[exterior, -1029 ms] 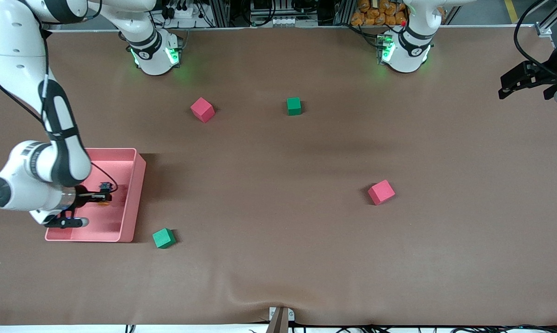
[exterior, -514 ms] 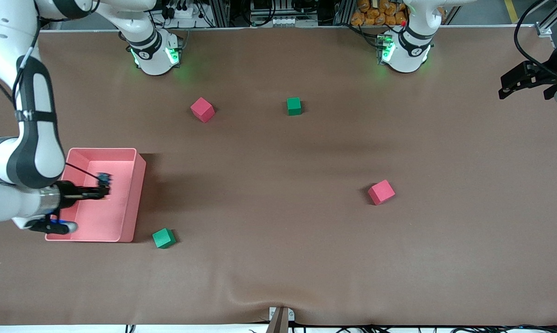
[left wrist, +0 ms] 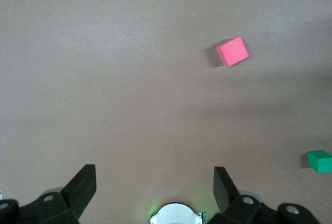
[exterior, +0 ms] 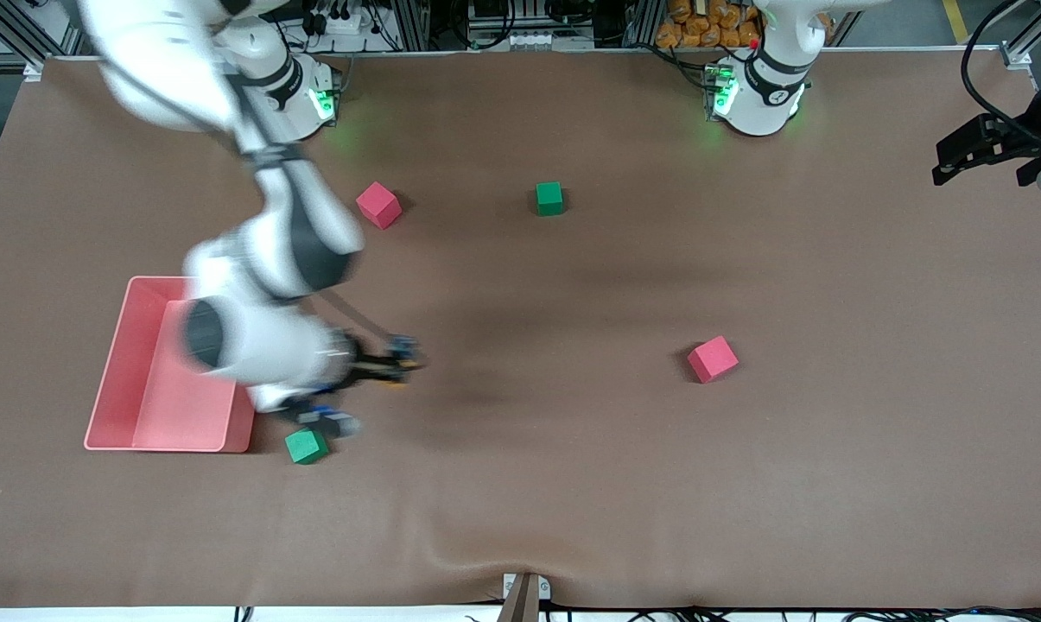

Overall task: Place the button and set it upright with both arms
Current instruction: 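Carry the button out of the tray and set it on the table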

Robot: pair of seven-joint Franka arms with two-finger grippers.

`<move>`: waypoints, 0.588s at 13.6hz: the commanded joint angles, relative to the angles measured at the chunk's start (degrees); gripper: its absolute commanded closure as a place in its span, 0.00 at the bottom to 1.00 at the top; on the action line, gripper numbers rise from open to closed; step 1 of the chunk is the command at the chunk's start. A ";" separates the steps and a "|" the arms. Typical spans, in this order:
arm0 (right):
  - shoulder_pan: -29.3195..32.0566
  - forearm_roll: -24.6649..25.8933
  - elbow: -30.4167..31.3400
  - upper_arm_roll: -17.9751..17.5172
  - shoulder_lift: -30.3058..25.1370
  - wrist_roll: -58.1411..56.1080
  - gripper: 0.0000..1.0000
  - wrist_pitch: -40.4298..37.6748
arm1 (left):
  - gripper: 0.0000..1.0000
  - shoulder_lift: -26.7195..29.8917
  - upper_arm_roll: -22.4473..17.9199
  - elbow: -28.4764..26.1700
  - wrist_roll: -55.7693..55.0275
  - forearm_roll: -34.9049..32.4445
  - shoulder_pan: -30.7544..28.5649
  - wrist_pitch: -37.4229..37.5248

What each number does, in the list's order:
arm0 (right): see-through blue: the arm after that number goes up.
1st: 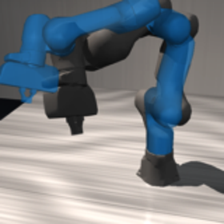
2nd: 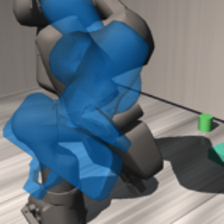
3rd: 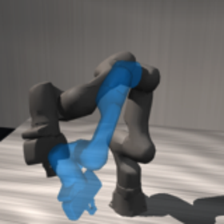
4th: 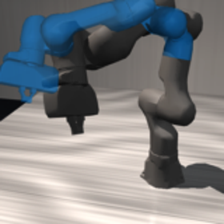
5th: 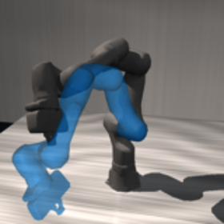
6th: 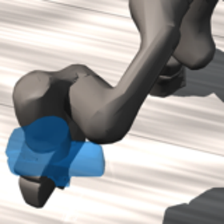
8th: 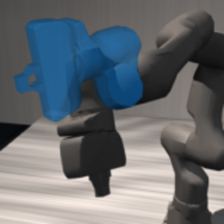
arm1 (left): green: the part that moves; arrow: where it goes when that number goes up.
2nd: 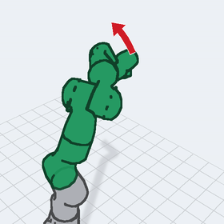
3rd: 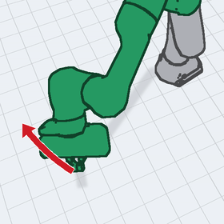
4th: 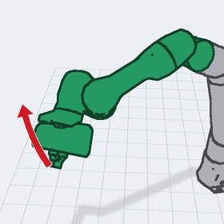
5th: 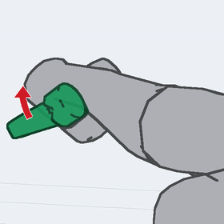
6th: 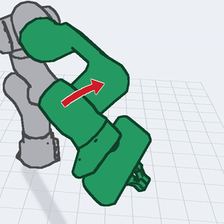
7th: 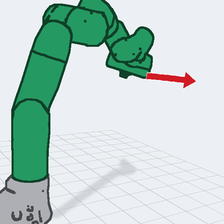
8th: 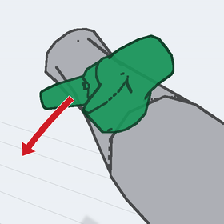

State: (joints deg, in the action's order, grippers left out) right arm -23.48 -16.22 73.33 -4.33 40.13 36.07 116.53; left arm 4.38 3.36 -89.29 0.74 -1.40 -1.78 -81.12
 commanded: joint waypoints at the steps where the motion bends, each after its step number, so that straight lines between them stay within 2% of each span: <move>1: -6.29 1.18 -2.23 0.73 5.39 2.25 1.00 7.02 | 0.00 -0.25 0.24 0.96 1.46 -0.54 -0.41 0.79; 5: -14.12 8.29 -3.19 0.64 9.35 2.51 1.00 10.21 | 0.00 -0.25 0.24 0.96 1.46 -0.54 -0.41 0.79; 8: -17.82 8.67 -3.37 0.56 11.02 4.00 1.00 10.21 | 0.00 -0.25 0.24 0.96 1.46 -0.54 -0.41 0.79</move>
State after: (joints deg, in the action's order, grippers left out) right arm -39.47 -8.79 72.65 -4.15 49.19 38.41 127.38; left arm 4.37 3.36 -89.29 0.74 -1.40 -1.78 -81.12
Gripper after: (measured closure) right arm 0.670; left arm 0.000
